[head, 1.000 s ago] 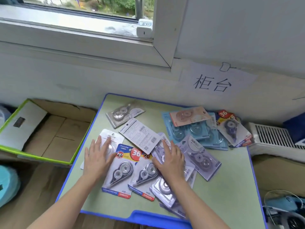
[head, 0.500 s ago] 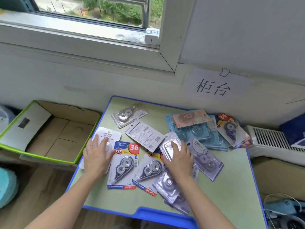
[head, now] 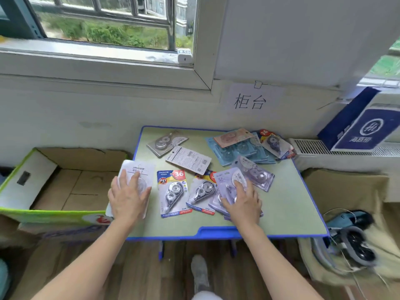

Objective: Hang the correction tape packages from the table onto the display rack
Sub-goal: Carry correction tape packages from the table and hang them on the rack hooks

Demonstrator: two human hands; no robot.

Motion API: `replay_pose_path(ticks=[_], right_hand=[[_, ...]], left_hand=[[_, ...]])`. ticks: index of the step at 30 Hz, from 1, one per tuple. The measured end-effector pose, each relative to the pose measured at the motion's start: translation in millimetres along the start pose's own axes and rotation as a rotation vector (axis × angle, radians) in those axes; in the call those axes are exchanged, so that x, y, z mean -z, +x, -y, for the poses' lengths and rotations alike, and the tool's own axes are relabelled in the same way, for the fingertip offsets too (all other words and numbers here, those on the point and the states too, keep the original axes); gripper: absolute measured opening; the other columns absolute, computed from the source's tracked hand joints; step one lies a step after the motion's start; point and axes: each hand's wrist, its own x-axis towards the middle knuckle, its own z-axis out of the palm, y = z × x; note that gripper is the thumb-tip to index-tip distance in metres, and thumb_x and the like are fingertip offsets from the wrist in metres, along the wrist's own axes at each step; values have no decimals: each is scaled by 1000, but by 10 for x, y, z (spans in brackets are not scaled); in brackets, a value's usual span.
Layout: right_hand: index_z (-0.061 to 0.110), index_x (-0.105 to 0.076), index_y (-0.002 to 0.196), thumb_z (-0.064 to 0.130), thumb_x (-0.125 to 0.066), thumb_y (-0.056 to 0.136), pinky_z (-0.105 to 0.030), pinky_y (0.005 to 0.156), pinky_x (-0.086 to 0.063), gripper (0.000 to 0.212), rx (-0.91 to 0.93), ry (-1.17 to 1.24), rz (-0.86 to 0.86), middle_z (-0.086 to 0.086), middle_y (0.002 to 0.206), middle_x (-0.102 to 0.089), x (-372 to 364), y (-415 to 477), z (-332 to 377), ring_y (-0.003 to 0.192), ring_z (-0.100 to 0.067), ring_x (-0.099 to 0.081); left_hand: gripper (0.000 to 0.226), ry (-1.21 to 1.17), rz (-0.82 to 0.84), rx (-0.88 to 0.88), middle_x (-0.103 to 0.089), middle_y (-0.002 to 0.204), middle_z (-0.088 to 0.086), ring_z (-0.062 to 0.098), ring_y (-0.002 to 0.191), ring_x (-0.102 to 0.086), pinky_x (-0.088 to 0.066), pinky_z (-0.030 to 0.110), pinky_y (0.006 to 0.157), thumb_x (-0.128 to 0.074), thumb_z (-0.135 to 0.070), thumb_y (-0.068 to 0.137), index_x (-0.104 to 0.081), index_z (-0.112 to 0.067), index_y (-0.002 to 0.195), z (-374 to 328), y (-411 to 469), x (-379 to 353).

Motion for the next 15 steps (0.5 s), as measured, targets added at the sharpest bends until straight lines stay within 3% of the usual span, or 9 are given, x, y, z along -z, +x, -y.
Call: replay_pose_path(ticks=[7,15], right_hand=[[26,-31,145,52,-57,86,-38,105,-29,70,-111,95,-35,-10,152,-22,23,-875,-232,136,-27,-27],[25,-35,142,49,-61,84,-35,97,-33,68,-384,215,-151,-5,144,-31,143,-1983,-1168,126,-25,-37]], left_hand=[[56,-24,54,-185,-23,155,6,31,138,-20,-20,42,109,-57,-45,89,-42,-26,139,-100,-560,129],[51,-54,154,-487,-22,151,7,32,138,-19,-22,45,110,-52,-42,92,-39,-25,138,-836,-1437,35]])
